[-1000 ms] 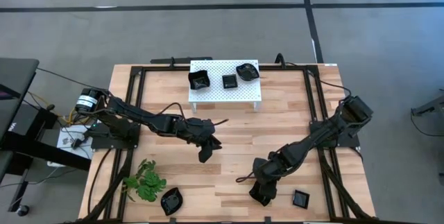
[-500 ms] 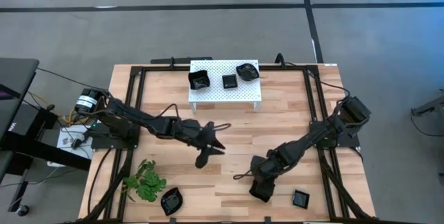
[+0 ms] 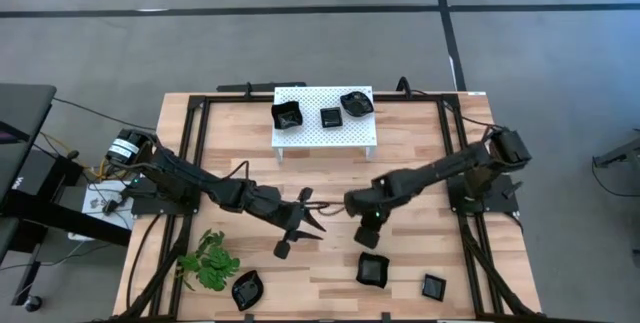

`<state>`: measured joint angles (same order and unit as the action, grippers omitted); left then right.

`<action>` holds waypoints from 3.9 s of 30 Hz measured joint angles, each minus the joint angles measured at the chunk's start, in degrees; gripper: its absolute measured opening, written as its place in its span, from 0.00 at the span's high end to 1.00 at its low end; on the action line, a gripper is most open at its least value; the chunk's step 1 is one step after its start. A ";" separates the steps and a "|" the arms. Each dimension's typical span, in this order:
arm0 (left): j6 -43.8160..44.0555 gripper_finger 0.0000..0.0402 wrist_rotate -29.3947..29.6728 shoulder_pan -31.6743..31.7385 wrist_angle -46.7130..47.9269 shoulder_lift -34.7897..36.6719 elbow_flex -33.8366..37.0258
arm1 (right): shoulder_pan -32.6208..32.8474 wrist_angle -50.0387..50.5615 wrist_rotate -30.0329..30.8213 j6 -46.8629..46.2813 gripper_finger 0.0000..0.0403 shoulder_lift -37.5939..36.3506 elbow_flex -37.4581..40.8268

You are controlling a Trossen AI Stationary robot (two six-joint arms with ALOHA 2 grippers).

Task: Pick & Place Mini shaped plates
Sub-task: Stack the distorted square plate on top of the other distorted square plates on the shelf

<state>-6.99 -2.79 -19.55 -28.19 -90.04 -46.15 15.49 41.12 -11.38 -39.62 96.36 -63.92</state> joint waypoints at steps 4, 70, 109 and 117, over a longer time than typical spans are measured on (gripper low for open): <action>0.73 0.76 0.03 0.00 0.55 0.00 0.00 | 4.73 -1.07 -1.64 0.15 0.94 -0.02 0.00; -8.19 0.63 3.70 0.98 -0.36 -0.70 0.02 | -14.34 -7.21 -1.80 11.59 1.00 0.00 1.09; -14.23 0.88 10.04 1.92 -0.28 -11.43 -1.16 | -16.74 -12.54 -18.19 4.07 0.99 0.13 -1.56; -14.23 0.97 10.17 1.99 -0.08 -11.43 -1.16 | -16.74 -11.49 -17.15 7.06 0.95 0.11 -1.77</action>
<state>-21.21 7.38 -17.56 -28.27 -101.47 -47.31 -1.26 29.63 -28.53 -32.56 96.47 -65.69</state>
